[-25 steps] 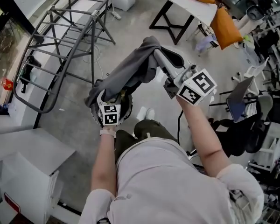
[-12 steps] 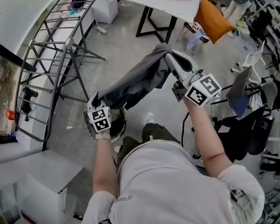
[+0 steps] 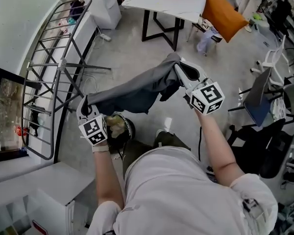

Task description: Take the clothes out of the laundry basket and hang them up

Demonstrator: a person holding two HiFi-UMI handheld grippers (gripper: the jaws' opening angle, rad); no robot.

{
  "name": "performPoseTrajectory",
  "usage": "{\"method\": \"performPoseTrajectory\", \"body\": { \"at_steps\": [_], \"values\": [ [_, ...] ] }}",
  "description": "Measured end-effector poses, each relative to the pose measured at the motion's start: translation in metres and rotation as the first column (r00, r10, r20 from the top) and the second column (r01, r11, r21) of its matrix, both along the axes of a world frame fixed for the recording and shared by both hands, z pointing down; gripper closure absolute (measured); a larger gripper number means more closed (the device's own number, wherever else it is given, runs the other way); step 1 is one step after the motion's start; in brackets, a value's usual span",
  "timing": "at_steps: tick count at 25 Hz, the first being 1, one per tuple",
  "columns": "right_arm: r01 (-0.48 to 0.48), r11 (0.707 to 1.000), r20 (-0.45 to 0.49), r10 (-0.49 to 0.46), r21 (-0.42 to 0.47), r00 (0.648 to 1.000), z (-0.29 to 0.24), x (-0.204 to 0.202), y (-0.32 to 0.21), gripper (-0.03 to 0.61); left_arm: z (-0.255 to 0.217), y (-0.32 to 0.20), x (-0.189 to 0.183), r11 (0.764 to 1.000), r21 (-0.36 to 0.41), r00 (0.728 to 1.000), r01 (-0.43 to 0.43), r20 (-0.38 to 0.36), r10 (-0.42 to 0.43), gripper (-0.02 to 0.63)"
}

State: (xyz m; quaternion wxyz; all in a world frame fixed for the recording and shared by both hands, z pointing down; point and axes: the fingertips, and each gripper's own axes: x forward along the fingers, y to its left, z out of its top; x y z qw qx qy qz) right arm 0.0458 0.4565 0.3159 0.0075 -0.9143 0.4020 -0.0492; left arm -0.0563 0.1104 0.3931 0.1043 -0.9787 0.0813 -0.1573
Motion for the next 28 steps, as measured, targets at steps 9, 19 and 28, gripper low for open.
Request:
{"method": "performPoseTrajectory", "body": {
  "at_steps": [9,19,28],
  "values": [
    [-0.012,0.986,-0.08,-0.002,-0.167,0.997,0.028,0.054,-0.016,0.555,-0.016,-0.012,0.035,0.995,0.082,0.998,0.058,-0.007,-0.057,0.612],
    [0.055,0.985,-0.1,-0.072,-0.162,0.992,0.035,0.167,-0.13,0.555,-0.008,-0.101,0.083,0.979,0.088,0.983,0.183,-0.022,-0.182,0.612],
    [0.111,0.976,-0.142,-0.139,-0.19,0.98,0.029,0.279,-0.251,0.555,-0.023,-0.192,0.154,0.955,0.127,0.963,0.269,-0.064,-0.263,0.612]
  ]
}}
